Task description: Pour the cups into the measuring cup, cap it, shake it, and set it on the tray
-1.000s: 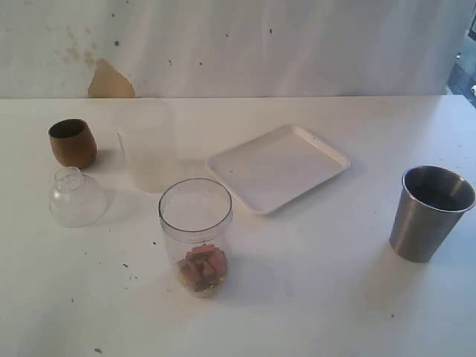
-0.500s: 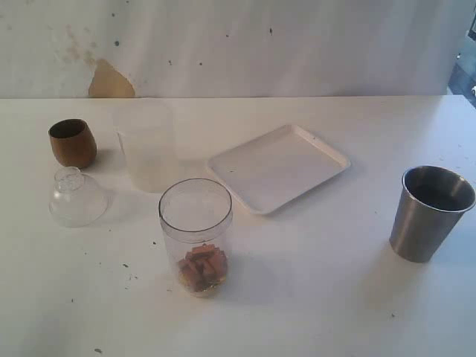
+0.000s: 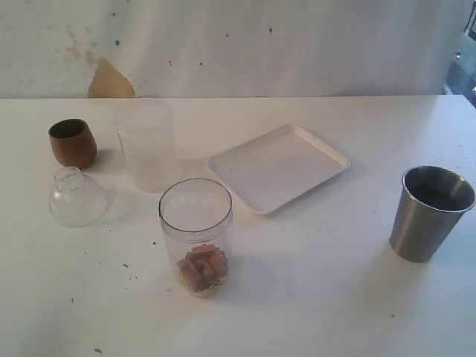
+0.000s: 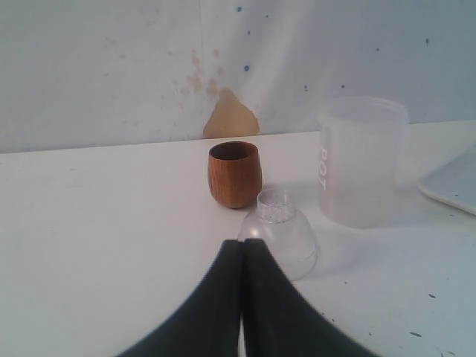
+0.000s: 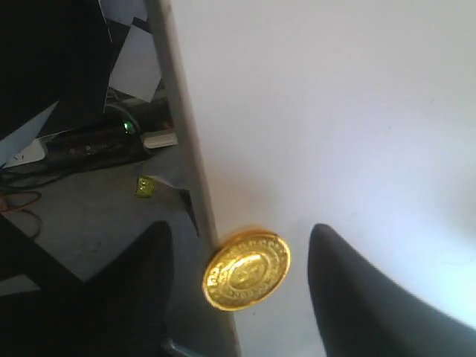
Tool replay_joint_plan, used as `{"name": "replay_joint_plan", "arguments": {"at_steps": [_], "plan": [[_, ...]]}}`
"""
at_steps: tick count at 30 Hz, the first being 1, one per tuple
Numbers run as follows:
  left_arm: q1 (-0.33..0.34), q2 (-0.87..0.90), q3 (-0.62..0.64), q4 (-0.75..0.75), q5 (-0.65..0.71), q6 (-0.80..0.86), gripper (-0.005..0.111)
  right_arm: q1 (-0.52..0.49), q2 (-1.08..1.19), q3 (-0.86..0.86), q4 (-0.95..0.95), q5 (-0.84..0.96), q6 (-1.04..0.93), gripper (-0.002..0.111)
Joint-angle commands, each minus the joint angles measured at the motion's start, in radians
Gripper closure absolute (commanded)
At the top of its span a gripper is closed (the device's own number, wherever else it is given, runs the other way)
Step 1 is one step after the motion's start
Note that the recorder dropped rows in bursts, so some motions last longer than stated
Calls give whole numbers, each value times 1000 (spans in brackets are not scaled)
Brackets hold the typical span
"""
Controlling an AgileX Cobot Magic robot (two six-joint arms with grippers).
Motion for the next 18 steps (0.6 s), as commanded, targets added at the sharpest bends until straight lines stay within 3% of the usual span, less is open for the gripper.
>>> {"name": "replay_joint_plan", "arguments": {"at_steps": [1, 7, 10, 18], "plan": [[-6, -5, 6, -9, -9, -2, 107, 6, 31, -5, 18, 9, 1, 57], [-6, -5, 6, -9, -9, -2, 107, 6, 64, -5, 4, 18, -2, 57], [-6, -5, 6, -9, -9, -2, 107, 6, 78, -5, 0, 31, -2, 64], [-6, -5, 6, -9, -9, -2, 107, 6, 99, -5, 2, 66, -2, 108]]}}
